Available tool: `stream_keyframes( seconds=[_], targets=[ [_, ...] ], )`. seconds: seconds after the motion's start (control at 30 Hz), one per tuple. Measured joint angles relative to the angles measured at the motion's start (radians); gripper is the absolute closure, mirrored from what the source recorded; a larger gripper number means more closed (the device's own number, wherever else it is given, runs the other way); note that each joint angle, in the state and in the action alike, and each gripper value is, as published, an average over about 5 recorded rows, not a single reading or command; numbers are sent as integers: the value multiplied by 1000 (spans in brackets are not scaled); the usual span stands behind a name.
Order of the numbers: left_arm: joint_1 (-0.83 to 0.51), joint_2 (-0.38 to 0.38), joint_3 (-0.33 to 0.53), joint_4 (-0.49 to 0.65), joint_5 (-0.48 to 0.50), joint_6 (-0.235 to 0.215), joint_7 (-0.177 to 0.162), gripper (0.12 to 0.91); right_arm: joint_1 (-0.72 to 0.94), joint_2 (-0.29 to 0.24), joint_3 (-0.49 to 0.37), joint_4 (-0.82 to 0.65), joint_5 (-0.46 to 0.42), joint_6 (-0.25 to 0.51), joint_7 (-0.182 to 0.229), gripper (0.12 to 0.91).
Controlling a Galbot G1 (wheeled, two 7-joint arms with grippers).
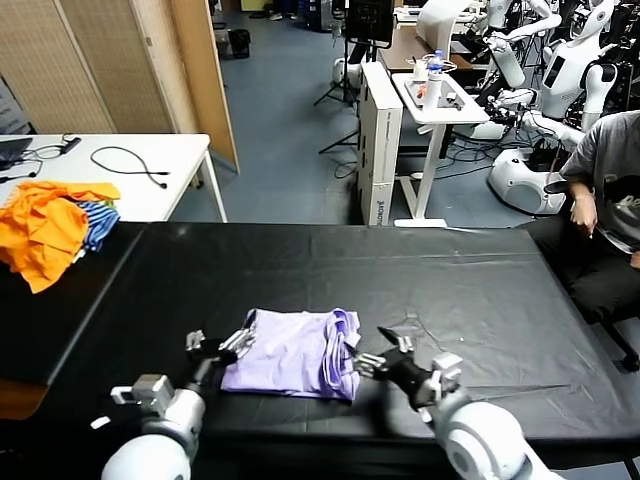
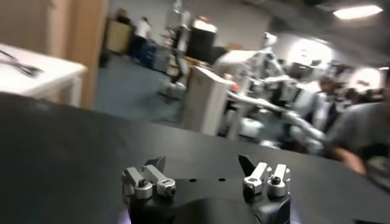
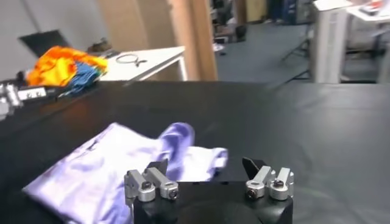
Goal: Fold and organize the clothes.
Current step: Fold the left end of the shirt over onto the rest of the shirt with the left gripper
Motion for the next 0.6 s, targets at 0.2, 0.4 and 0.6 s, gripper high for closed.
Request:
stream_keyframes(
  seconds=[0.2,0.4,0.6],
  targets=[
    [24,-17,-23,4,46,-18,8,123,84,-3,-78,-52,-72,-33,24,118],
    [24,-13,-47,24,50,-27,11,123,78,-25,-64,-54,-121,-70,46,118],
    [13,-18,-52,56,53,-44,36,123,51,-19,-28,-47,-104,-24,20,118]
  ],
)
